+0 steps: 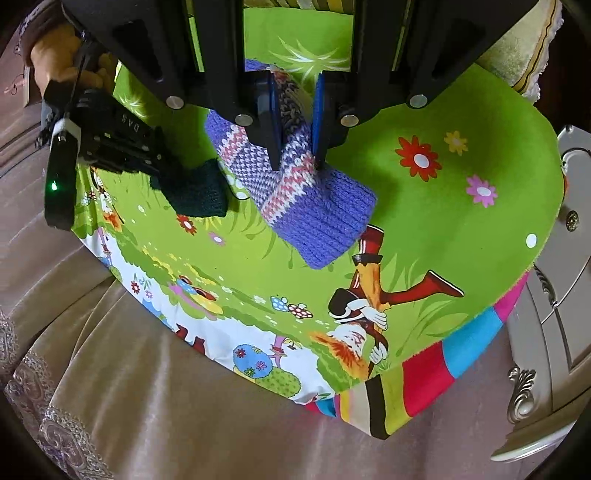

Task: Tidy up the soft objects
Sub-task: 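Grasp the purple striped sock with the left tool while the right tool grasps the dark green glove, then carry the sock and green glove to the box and open both tools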

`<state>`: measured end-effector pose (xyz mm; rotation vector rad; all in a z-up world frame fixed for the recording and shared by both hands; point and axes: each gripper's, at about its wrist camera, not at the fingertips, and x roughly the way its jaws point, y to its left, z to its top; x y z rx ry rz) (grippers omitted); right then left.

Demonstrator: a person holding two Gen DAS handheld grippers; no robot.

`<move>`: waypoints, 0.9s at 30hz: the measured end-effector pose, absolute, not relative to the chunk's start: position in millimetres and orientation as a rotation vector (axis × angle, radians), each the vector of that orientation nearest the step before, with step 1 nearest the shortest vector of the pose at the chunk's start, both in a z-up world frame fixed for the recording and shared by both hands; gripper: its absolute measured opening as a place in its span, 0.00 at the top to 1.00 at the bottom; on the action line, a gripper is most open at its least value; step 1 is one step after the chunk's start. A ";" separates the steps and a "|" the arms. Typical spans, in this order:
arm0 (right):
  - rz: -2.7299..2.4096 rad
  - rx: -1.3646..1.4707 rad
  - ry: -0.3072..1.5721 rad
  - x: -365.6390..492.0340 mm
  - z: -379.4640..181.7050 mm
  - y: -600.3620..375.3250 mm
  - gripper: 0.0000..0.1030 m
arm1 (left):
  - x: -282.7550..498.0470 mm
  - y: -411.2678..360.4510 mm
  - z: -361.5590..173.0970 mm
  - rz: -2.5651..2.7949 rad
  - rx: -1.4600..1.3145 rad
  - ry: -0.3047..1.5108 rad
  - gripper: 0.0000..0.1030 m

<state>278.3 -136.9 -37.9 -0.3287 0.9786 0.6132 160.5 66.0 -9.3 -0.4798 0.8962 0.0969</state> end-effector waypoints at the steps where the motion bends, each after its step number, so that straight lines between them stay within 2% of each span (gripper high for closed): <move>1: 0.607 -0.321 0.973 273.1 -35.3 -139.5 0.85 | 159.2 64.8 -7.8 0.092 -0.480 0.892 0.86; 12: 0.516 -0.190 0.913 215.8 6.8 -182.4 0.86 | 141.3 39.0 9.0 0.025 -0.467 0.863 0.86; 27: 0.393 -0.061 0.877 139.1 36.4 -249.9 0.86 | 104.2 -15.4 33.1 -0.090 -0.412 0.848 0.86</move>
